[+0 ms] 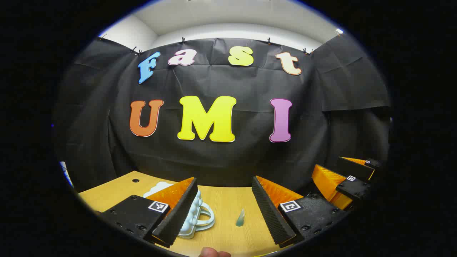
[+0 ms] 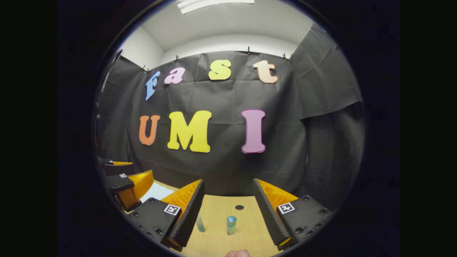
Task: First open the suitcase, pack the skin care products into it, and then close the suitcase.
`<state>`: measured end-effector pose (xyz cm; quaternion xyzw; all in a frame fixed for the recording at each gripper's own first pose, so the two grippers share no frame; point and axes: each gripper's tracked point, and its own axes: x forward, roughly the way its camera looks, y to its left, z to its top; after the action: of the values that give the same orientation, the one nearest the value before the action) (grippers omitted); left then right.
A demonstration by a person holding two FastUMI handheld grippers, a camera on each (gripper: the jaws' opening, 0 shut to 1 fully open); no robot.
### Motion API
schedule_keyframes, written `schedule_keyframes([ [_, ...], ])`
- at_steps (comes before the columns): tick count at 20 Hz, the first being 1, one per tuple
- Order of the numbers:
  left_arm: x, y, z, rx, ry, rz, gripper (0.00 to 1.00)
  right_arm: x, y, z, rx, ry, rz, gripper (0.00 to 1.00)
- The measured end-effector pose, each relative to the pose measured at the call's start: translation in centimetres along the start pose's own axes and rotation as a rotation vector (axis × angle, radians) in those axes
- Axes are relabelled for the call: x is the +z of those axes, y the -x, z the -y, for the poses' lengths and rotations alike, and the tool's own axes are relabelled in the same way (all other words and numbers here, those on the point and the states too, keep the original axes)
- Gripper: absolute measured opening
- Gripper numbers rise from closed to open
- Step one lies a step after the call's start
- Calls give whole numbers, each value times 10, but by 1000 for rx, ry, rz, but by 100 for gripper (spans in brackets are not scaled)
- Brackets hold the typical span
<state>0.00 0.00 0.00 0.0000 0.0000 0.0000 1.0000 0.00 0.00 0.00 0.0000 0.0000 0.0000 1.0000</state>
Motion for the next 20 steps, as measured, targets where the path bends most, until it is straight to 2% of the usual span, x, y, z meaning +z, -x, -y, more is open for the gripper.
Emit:
schedule_keyframes([
  [5,-1,-1,-7,33,0,-8,97,2,-4,-3,22,-1,2,80],
  [20,-14,-17,-6,11,-24,-33,98,-9,-20,3,10,5,-24,80],
])
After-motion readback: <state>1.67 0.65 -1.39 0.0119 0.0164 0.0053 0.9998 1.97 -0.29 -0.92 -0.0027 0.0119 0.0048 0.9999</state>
